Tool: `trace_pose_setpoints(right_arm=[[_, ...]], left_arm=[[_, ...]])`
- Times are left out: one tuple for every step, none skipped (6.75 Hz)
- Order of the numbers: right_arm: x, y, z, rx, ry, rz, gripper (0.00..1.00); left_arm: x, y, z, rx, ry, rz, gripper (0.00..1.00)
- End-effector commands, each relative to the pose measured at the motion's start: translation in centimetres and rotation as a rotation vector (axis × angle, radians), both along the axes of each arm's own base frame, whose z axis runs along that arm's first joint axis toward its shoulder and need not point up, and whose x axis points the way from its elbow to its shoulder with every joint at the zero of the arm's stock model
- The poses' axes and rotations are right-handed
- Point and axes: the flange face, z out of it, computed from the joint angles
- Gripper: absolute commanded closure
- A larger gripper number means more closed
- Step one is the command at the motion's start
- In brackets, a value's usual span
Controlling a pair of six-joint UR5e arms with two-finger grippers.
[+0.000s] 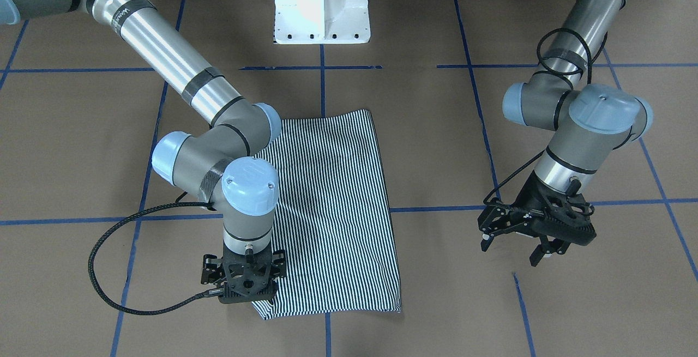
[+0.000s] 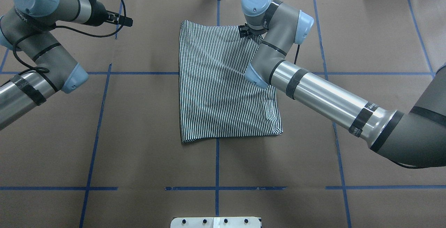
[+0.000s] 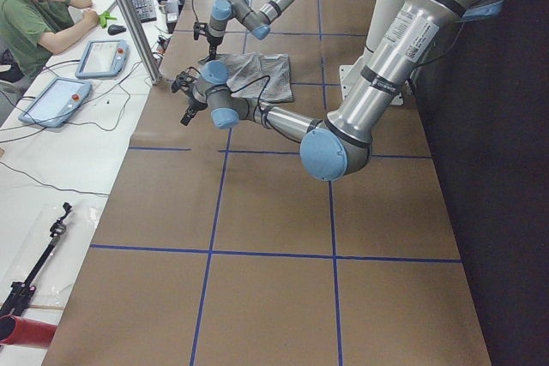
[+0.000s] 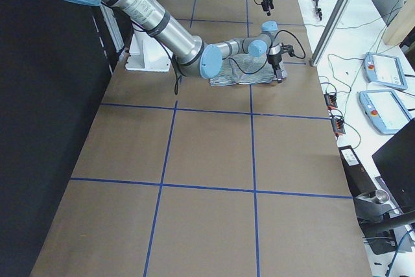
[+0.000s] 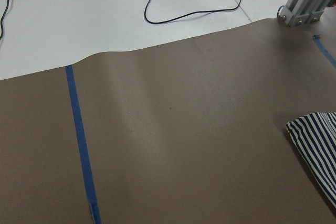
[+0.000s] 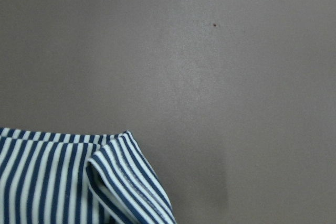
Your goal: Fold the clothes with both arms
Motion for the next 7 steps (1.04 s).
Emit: trace_pose_setpoints(right_arm=[[1.5, -1.1, 1.2, 0.005, 0.051, -0.025, 0.0], [3.8, -2.5, 2.4, 0.006, 0.085, -0.035, 0.0], [6.3, -3.8, 4.0, 0.009, 0.109, -0.038, 0.0], [7.8, -4.7, 4.1, 0.012, 0.11, -0.036, 0.0], [8.0, -4.7, 2.2, 0.014, 0.059, -0.028, 0.0], [8.5, -3.0, 1.1, -0.01, -0.035, 0.014, 0.0], [9.8, -1.0, 0.3, 0.027, -0.081, 0.014, 0.0]], left_arm=[[0.0, 0.0, -0.1, -0.001, 0.004, -0.002, 0.0], [0.0, 0.1, -0.2, -0.001, 0.006, -0.003, 0.0], [0.2, 0.2, -0.3, -0.012, 0.017, -0.006, 0.0], [0.4, 0.4, -0.4, -0.011, 0.018, -0.003, 0.0], [0.6, 0.7, -1.0, -0.01, 0.024, 0.0, 0.0], [1.2, 1.6, -2.8, -0.023, 0.064, -0.004, 0.0], [1.9, 2.9, -4.9, -0.067, 0.135, -0.022, 0.0]])
